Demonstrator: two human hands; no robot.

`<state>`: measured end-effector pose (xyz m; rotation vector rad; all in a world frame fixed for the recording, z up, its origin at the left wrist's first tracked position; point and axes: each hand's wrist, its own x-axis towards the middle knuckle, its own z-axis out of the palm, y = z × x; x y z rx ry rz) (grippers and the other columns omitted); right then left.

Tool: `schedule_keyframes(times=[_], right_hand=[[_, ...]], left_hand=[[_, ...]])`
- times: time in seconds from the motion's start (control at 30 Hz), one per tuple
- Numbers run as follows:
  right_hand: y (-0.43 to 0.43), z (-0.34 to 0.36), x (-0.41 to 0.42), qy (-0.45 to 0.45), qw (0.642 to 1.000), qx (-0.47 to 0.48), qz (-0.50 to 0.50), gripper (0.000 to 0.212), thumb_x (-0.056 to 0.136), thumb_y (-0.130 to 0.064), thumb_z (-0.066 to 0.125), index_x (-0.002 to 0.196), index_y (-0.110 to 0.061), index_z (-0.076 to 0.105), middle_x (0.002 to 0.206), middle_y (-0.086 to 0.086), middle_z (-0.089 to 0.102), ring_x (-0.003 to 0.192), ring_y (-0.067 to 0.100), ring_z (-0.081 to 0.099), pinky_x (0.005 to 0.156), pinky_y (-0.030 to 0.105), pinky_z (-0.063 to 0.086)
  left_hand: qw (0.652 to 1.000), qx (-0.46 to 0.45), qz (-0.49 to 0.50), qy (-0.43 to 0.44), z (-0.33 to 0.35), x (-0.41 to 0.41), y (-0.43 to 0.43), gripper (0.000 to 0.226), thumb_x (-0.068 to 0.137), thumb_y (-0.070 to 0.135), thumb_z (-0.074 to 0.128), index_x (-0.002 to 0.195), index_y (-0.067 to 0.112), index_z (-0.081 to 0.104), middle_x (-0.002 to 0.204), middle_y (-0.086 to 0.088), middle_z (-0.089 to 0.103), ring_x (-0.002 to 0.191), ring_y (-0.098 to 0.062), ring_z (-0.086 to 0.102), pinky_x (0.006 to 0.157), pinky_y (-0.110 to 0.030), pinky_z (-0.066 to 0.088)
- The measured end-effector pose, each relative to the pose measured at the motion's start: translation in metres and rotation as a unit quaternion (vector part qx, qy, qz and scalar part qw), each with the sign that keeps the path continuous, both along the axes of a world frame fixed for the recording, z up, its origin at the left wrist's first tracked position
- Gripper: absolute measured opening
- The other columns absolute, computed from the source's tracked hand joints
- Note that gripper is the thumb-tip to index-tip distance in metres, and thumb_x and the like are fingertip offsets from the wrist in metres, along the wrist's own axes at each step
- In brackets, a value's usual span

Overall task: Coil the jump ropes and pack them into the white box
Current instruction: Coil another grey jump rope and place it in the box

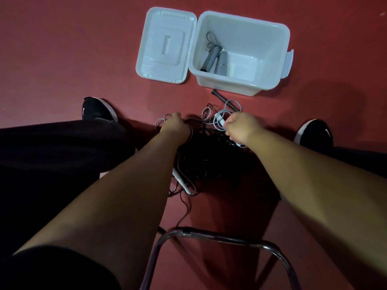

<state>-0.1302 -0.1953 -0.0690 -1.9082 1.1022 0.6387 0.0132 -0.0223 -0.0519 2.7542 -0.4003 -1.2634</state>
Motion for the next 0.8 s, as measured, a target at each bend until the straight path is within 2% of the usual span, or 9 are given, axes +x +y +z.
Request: schedule_keyframes(times=[0.13,0.2,0.3,0.43,0.53,0.67,0.8], right_hand=[[0.011,0.013,0.016,-0.016,0.999,0.037,-0.033,0.019,0.093,-0.015,0.054,0.089,-0.012,0.072,0.088,0.016,0.080,0.084,0.042,0.077,0.075,0.057,0.065],[0.014,0.015,0.020,-0.019,0.998,0.040,-0.041,0.019,0.095,-0.014,0.053,0.094,-0.011,0.072,0.091,0.015,0.080,0.080,0.035,0.078,0.074,0.053,0.065],[0.020,0.015,0.020,-0.020,0.998,0.042,-0.049,0.021,0.097,-0.014,0.052,0.100,-0.007,0.071,0.094,0.015,0.080,0.072,0.028,0.072,0.072,0.048,0.065],[0.027,0.008,0.013,-0.009,0.999,0.027,-0.016,0.018,0.095,-0.016,0.057,0.092,-0.010,0.074,0.089,0.014,0.079,0.087,0.038,0.076,0.082,0.056,0.064],[0.027,-0.003,0.005,0.004,1.000,0.023,-0.010,0.018,0.092,-0.019,0.058,0.087,-0.015,0.074,0.088,0.012,0.078,0.087,0.036,0.075,0.083,0.056,0.064],[0.025,-0.008,0.005,0.003,1.000,0.017,0.002,0.017,0.093,-0.023,0.058,0.087,-0.017,0.073,0.090,0.009,0.077,0.090,0.035,0.074,0.086,0.054,0.063],[0.019,-0.001,0.017,-0.002,1.000,0.017,0.016,0.019,0.093,-0.018,0.057,0.089,-0.012,0.074,0.088,0.011,0.078,0.088,0.037,0.075,0.084,0.055,0.063]], left_hand=[[0.999,-0.003,0.030,0.014,-0.003,0.005,0.002,0.049,0.101,0.035,0.060,0.143,0.010,0.057,0.144,-0.021,0.053,0.133,-0.039,0.054,0.114,-0.041,0.045],[1.000,-0.010,0.019,0.013,-0.006,0.001,0.003,0.047,0.103,0.035,0.058,0.142,0.009,0.058,0.143,-0.019,0.053,0.132,-0.038,0.055,0.111,-0.038,0.045],[1.000,-0.017,0.000,0.011,-0.011,-0.007,0.006,0.047,0.100,0.032,0.056,0.145,0.019,0.056,0.145,-0.021,0.054,0.129,-0.040,0.057,0.107,-0.038,0.047],[0.999,-0.036,-0.031,0.024,-0.013,-0.017,0.009,0.048,0.099,0.021,0.057,0.146,0.030,0.058,0.145,-0.017,0.050,0.122,-0.039,0.061,0.106,-0.040,0.052],[0.998,-0.036,-0.053,-0.007,-0.018,-0.016,0.013,0.042,0.100,0.019,0.053,0.141,0.023,0.062,0.139,-0.017,0.059,0.123,-0.038,0.061,0.103,-0.038,0.050],[0.995,-0.086,0.026,-0.040,-0.017,-0.008,0.013,0.036,0.098,0.018,0.057,0.130,0.024,0.073,0.129,-0.009,0.072,0.121,-0.033,0.064,0.098,-0.032,0.048],[0.971,-0.152,0.184,-0.031,-0.011,0.001,0.009,0.028,0.089,0.015,0.066,0.108,0.029,0.081,0.108,0.002,0.080,0.105,-0.021,0.073,0.098,-0.033,0.056]])
